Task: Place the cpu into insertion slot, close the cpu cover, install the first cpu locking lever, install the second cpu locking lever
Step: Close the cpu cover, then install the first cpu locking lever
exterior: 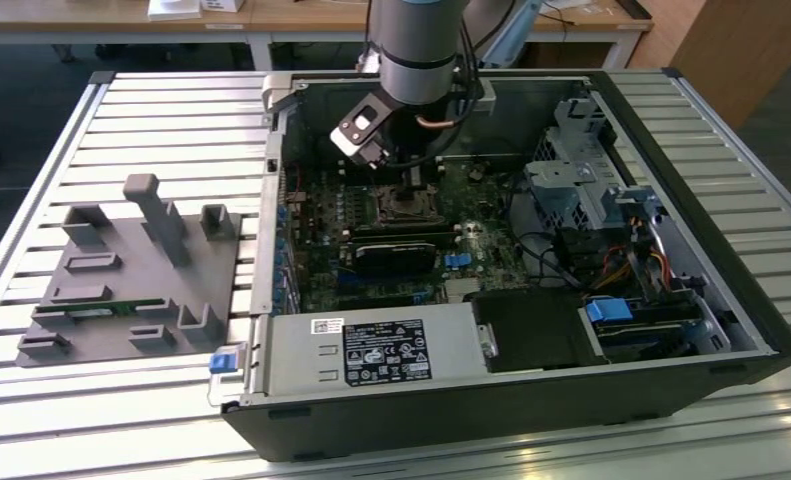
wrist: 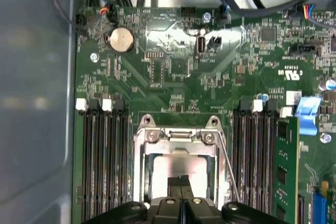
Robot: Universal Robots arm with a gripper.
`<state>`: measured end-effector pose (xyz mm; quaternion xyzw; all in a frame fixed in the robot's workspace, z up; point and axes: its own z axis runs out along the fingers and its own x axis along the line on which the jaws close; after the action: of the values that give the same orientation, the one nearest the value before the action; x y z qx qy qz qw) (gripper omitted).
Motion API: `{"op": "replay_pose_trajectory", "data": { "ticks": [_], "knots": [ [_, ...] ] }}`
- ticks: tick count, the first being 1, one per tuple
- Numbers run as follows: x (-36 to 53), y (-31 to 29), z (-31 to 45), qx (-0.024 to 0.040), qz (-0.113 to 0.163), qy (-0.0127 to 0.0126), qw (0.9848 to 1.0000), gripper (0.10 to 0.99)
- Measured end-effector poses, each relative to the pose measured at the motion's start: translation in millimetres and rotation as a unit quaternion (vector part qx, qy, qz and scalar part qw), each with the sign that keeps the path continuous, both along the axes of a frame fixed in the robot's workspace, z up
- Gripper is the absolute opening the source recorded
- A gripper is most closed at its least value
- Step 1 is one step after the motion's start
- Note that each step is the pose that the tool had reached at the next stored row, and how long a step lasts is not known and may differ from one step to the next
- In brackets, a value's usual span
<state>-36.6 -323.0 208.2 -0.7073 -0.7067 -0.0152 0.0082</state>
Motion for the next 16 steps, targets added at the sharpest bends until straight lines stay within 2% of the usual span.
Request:
{"op": "replay_pose_trajectory", "data": {
  "ticks": [3,10,13,16],
  "knots": [
    [3.1,0.0,0.0,0.0000,0.000,0.0001,1.0000,0.106],
    [4.4,0.0,0.6,-0.0002,0.000,0.0002,1.0000,0.106],
    [4.4,0.0,4.3,-0.0001,0.000,0.0001,1.0000,0.106],
    [4.4,0.0,11.6,0.0000,0.000,0.0001,1.0000,0.106]
  ]
}}
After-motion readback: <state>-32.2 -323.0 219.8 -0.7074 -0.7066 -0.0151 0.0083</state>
